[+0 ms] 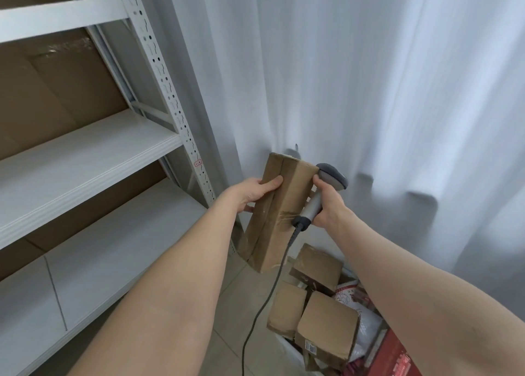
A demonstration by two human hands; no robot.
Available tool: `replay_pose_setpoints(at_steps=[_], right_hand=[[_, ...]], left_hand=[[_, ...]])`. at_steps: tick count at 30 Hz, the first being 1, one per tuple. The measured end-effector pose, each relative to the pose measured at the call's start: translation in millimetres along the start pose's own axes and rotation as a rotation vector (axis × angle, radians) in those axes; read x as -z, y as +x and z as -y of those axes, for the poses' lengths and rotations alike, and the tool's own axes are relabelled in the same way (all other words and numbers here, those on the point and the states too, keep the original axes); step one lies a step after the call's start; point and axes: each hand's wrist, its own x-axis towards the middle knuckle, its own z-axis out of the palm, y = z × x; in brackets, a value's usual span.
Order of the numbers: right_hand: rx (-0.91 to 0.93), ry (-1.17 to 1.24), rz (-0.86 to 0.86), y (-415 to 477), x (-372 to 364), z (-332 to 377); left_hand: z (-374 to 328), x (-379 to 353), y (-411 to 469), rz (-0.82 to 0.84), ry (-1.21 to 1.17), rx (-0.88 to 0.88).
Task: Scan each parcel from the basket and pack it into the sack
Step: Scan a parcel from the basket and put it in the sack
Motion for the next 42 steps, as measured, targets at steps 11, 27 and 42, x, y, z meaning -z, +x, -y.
replay_pose_setpoints(at_steps=[11, 27, 42], right_hand=[[0.061, -0.009, -0.027, -1.8, -11.5, -6.3], [0.087, -0.098, 0.013, -10.7, -9.8, 2.7], [-0.01, -0.074, 0.163, -11.5, -2.3, -9.4]], left_hand=[[-1.4, -5.8, 1.0, -0.14, -0.072, -0.173], [-11.7, -4.5, -12.7, -0.076, 0.175, -0.275], [-16.1, -12.6, -7.7, -0.256, -0.477, -0.049]])
